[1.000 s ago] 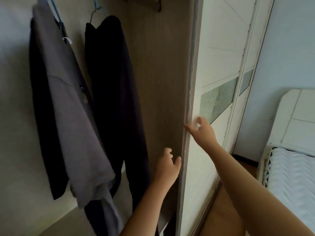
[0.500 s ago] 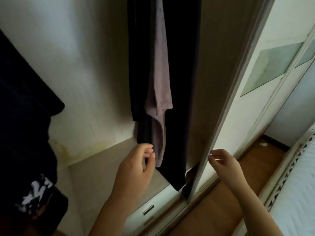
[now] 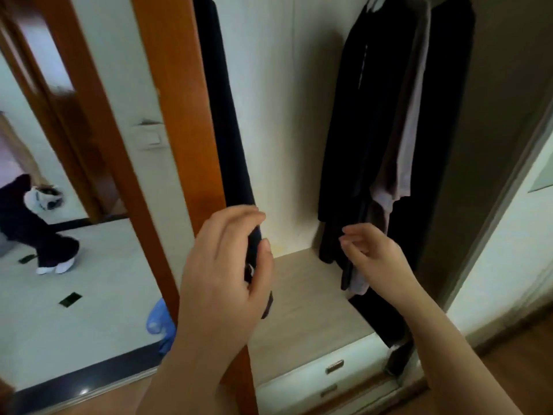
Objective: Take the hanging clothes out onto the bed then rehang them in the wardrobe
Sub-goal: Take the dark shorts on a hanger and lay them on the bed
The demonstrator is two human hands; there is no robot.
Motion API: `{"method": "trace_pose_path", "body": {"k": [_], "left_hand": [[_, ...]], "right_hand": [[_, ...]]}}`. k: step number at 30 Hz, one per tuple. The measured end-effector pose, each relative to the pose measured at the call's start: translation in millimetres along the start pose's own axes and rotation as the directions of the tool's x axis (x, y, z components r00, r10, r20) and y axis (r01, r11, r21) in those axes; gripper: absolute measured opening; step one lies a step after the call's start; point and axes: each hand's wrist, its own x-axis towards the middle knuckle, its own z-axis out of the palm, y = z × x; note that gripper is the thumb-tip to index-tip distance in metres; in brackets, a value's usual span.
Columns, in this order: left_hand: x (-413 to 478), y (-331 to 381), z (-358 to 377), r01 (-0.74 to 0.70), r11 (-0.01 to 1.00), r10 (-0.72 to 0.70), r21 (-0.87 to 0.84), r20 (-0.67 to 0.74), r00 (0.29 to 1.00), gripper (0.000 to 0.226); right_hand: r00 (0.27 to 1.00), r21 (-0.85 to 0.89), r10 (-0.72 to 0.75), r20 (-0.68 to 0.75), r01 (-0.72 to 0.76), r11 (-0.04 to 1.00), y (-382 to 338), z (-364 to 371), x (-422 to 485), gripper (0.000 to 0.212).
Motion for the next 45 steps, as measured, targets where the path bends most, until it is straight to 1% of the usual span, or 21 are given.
{"method": "trace_pose_path", "body": {"k": [5,8,10,13,17,22,25,27,28,30,35,38,40,42,43,45], "left_hand": [[25.7,-4.6,-23.6,-0.034,0.994,0.047,0.102,-0.125,0.991,0.028],[40.2,-6.6,-28.6,-0.021,0.992,0.046,0.124,-0.204,0.978,0.029],[53.6,-6.7,-30.7,-0.012,0.99,0.047,0.143,-0.248,0.968,0.033],[77.7,-5.6,-33.3,-0.009,0.981,0.068,0.193,-0.303,0.95,0.039],[107.4,-5.5,-29.3,0.04,0.978,0.034,0.204,-0.347,0.937,0.048],[125.0,-10.8,-19.2,0.069,0.977,0.017,0.199,-0.403,0.915,0.057],[129.4,-14.4,-12.2,0.126,0.983,-0.06,0.133,-0.418,0.906,0.061],[130.6,-16.3,-7.6,0.134,0.984,-0.07,0.119,-0.431,0.9,0.064],[130.7,-17.2,-5.8,0.12,0.985,-0.056,0.122,-0.436,0.898,0.065],[130.4,-18.6,-3.8,0.104,0.989,-0.045,0.108,-0.446,0.894,0.065],[130.4,-17.4,-2.2,0.103,0.993,-0.061,0.064,-0.471,0.88,0.065],[129.7,-15.9,-2.8,0.11,0.992,-0.071,0.054,-0.476,0.876,0.066],[129.0,-15.5,-3.0,0.127,0.991,-0.087,0.051,-0.486,0.87,0.067],[128.8,-15.9,-4.2,0.129,0.99,-0.087,0.053,-0.486,0.87,0.067],[129.1,-16.9,-5.2,0.12,0.991,-0.074,0.064,-0.481,0.873,0.068],[130.7,-19.3,-8.3,0.111,0.99,-0.06,0.083,-0.469,0.881,0.069]], "right_hand": [[0.978,0.087,-0.208,0.019,0.206,0.975,-60.7,8.5,28.1,0.015],[0.959,0.188,-0.284,0.012,0.277,0.942,-88.7,9.4,53.9,0.014],[0.943,0.276,-0.332,-0.005,0.32,0.906,-110.0,10.4,71.7,0.017],[0.924,0.358,-0.379,-0.055,0.373,0.856,-143.4,11.6,100.5,0.02],[0.909,0.417,-0.404,-0.101,0.408,0.813,-181.3,12.6,138.4,0.007],[0.899,0.479,-0.434,-0.067,0.41,0.776,-218.5,19.0,169.4,0.023],[0.904,0.478,-0.427,-0.011,0.38,0.792,-229.1,31.3,183.8,0.038],[0.914,0.464,-0.404,0.026,0.347,0.815,-231.4,38.4,193.2,0.043],[0.918,0.449,-0.396,0.039,0.337,0.827,-231.2,40.8,198.0,0.042],[0.924,0.427,-0.378,0.057,0.32,0.846,-227.5,42.5,207.8,0.032],[0.937,0.457,-0.33,0.112,0.247,0.855,-209.1,30.2,226.2,0.012],[0.949,0.46,-0.306,0.08,0.238,0.856,-197.7,18.4,235.0,0.011],[0.947,0.452,-0.318,0.052,0.262,0.853,-195.3,12.0,239.2,0.024],[0.929,0.403,-0.37,0.033,0.326,0.855,-200.4,7.9,241.1,0.034],[0.916,0.366,-0.4,0.027,0.363,0.857,-205.9,6.8,241.1,0.036],[0.894,0.297,-0.447,0.034,0.418,0.858,-220.6,7.5,241.3,0.033]]}}
